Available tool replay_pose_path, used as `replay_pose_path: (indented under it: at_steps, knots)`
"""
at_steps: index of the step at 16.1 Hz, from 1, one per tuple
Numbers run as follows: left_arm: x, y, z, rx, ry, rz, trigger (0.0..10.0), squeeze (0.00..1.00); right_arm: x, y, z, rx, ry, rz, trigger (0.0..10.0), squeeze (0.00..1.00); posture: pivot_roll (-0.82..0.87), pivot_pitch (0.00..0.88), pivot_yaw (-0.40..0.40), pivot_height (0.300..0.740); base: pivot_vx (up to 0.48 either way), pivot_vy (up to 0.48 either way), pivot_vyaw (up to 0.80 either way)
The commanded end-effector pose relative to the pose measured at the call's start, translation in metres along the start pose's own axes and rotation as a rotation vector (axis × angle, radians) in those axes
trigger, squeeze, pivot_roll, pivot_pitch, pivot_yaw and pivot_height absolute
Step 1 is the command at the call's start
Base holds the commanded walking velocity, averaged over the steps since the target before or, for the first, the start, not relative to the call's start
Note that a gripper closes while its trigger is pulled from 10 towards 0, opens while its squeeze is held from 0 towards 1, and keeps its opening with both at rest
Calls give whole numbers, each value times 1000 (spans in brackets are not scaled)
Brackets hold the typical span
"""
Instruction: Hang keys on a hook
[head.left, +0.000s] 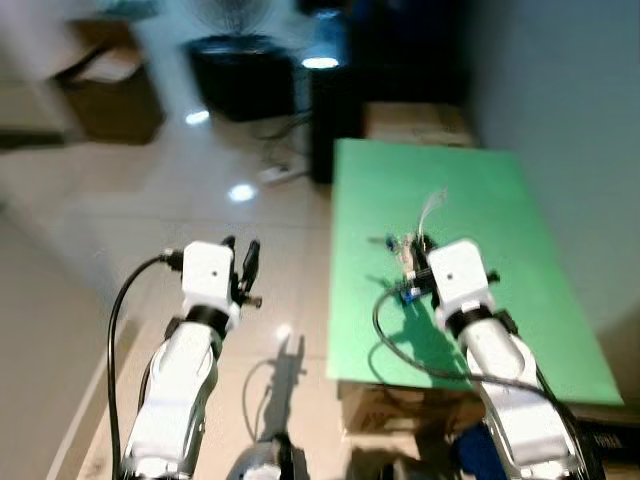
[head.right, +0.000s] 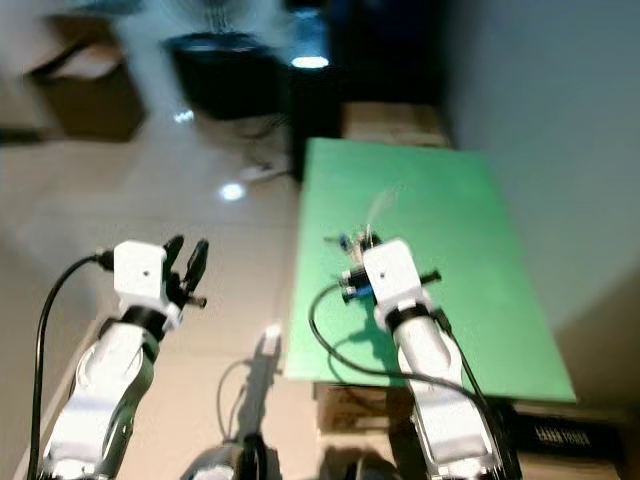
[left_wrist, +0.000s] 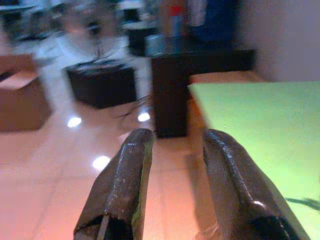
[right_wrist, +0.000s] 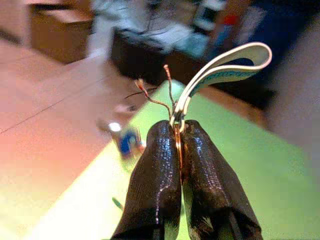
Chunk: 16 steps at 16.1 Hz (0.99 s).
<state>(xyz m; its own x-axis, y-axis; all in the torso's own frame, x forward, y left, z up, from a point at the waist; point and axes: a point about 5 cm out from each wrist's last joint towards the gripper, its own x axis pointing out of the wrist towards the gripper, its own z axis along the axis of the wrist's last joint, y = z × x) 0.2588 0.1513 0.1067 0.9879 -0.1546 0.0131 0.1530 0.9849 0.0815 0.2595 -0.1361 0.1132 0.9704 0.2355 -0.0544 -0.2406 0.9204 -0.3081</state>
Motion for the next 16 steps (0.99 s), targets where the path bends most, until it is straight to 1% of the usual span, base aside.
replay_pose_path:
  at_steps: [1, 3, 4, 5, 6, 7, 9, 11, 13, 14, 16]
  knots:
    - [-1, 0, 5, 24, -17, 8, 10000, 0, -3, 3, -6, 41, 21, 21, 10000, 0, -109, 104, -7, 740, 0, 0, 800]
    - [-4, -1, 5, 3, -13, 20, 10000, 0, -8, 5, -15, 64, 53, 45, 10000, 0, -101, 110, -9, 740, 0, 0, 800]
    - [-6, -2, 5, -8, -11, 16, 10000, 0, -11, 10, -18, 79, 64, 71, 10000, 0, -95, 116, -8, 740, 0, 0, 800]
    - [-5, -5, 5, 4, -9, 0, 10000, 0, -14, 15, -21, 89, 80, 102, 10000, 0, -96, 115, -4, 740, 0, 0, 800]
    - [-3, -10, 4, 34, -4, -27, 10000, 0, -16, 22, -24, 89, 92, 134, 10000, 0, -96, 115, 0, 740, 0, 0, 800]
    - [-3, -13, 4, 35, 5, -42, 10000, 0, -17, 25, -25, 94, 94, 135, 10000, 0, -98, 112, 5, 740, 0, 0, 800]
    - [-1, -11, 4, 41, 2, -48, 10000, 0, -14, 21, -26, 99, 95, 102, 10000, 0, -106, 99, 15, 740, 0, 0, 800]
    - [5, -8, 2, 72, 15, -35, 10000, 0, -15, 13, -33, 109, 126, 63, 10000, 0, -112, 78, 20, 740, 0, 0, 800]
    - [7, -12, 2, 70, 10, -50, 10000, 0, -15, 11, -37, 118, 135, 88, 10000, 0, -118, 53, 21, 740, 0, 0, 800]
    - [7, -14, 2, 64, 5, -61, 10000, 0, -15, 13, -39, 121, 146, 139, 10000, 0, -117, 47, 18, 740, 0, 0, 800]
    - [5, -15, 1, 55, -2, -69, 10000, 0, -14, 10, -41, 114, 146, 132, 10000, 0, -113, 36, 5, 740, 0, 0, 800]
